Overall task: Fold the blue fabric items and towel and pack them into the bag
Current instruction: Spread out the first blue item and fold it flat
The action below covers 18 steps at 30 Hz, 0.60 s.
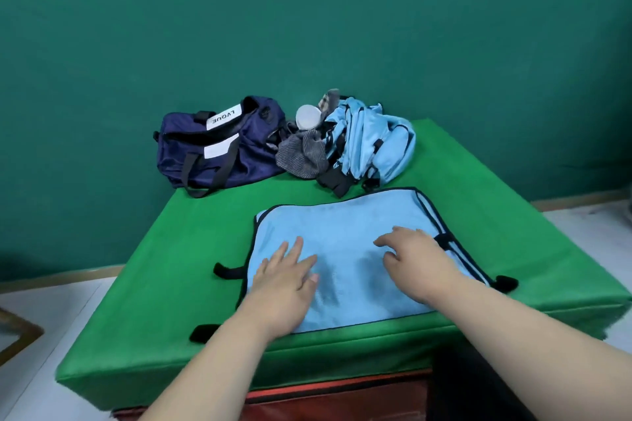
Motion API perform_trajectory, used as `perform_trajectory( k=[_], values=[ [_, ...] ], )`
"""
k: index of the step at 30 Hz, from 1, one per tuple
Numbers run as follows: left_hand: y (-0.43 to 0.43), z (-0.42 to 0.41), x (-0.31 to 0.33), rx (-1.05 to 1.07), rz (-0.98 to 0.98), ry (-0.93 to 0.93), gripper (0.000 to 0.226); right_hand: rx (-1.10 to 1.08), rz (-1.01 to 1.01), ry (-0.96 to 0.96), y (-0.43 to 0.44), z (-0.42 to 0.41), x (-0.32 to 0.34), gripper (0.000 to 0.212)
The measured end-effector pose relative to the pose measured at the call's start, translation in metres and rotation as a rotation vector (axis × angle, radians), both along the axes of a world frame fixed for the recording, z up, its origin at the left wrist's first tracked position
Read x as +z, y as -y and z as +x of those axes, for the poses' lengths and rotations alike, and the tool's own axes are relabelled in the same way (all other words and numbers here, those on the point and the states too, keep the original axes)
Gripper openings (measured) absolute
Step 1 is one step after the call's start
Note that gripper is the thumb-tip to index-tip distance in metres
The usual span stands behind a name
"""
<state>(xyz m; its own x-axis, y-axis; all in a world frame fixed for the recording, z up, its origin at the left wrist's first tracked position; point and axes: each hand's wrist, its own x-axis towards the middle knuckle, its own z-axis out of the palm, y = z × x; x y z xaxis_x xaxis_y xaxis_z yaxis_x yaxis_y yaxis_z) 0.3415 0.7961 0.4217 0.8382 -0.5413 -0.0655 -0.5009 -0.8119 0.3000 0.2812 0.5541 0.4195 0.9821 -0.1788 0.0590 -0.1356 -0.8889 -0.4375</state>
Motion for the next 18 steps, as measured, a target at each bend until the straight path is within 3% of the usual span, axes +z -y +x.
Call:
perform_trajectory(
  k=[3, 6, 12, 18],
  values=[
    [0.06, -0.016, -0.006, -0.151, 0.06, -0.013, 0.05, 0.143, -0.268, -0.154, 0.039, -0.011, -0.007, 0.039],
    [0.112, -0.024, -0.016, -0.238, 0.123, -0.003, 0.052, 0.187, -0.389, -0.21, 0.07, -0.017, -0.013, 0.034],
    [0.177, -0.027, -0.031, -0.304, 0.178, 0.06, 0.06, 0.116, -0.318, -0.161, 0.119, -0.034, -0.022, 0.039],
    [0.186, -0.029, -0.056, -0.277, 0.163, 0.03, 0.059, -0.021, -0.183, -0.133, 0.149, -0.057, -0.041, 0.052]
  ],
)
